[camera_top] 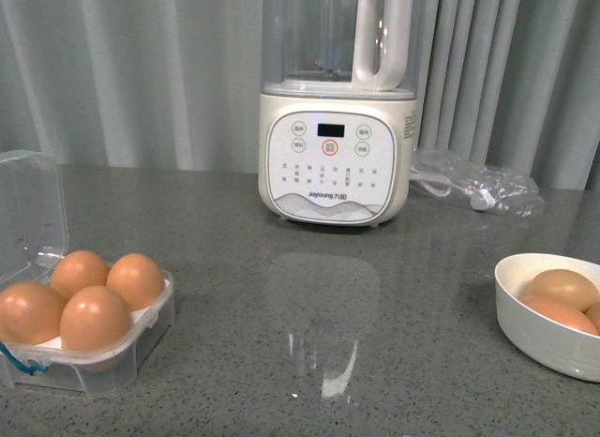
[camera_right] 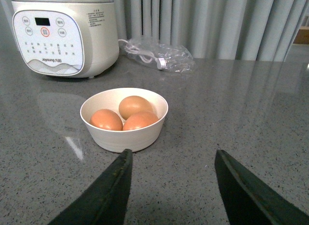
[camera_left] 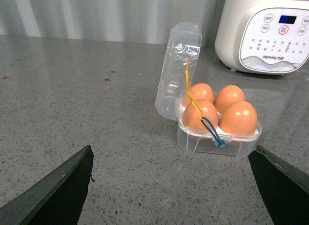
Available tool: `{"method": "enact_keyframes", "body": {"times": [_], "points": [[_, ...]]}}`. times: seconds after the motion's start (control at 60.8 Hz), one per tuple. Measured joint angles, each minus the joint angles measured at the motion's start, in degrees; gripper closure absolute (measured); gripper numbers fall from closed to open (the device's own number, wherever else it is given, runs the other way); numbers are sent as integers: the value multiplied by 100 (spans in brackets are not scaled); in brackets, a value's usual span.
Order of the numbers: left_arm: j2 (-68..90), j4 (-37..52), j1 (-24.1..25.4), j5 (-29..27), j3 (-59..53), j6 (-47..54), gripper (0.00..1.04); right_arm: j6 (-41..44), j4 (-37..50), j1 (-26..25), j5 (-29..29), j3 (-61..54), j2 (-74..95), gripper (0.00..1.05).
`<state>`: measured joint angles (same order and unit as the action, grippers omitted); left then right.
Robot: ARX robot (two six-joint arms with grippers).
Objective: Put egg into box
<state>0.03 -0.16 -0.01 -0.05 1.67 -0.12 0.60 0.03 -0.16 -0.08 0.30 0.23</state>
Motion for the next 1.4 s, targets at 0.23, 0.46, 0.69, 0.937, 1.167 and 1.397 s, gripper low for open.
{"method": "enact_keyframes", "body": {"times": [0.23, 0.46, 0.69, 0.937, 1.167, 1.397], "points": [[0, 0, 0, 0, -2, 0, 7, -7, 0, 0, 0, 0, 0, 6], [1458, -2288, -573, -2164, 752, -1010, 7, -4, 0, 0, -13, 0, 2, 7], [1510, -1941, 68, -1486, 1182, -1102, 7, -7, -2, 0, 0, 0, 0, 7], [2839, -684, 1932, 315, 2083, -337, 7, -4, -2, 0, -2, 0, 0, 7], [4319, -96, 2400, 1244, 3102, 26, 7, -4, -2, 0, -2, 0, 0, 7], [5195, 313, 2402, 2070, 3449, -52, 7, -4, -2, 0, -2, 0, 0, 7]]}}
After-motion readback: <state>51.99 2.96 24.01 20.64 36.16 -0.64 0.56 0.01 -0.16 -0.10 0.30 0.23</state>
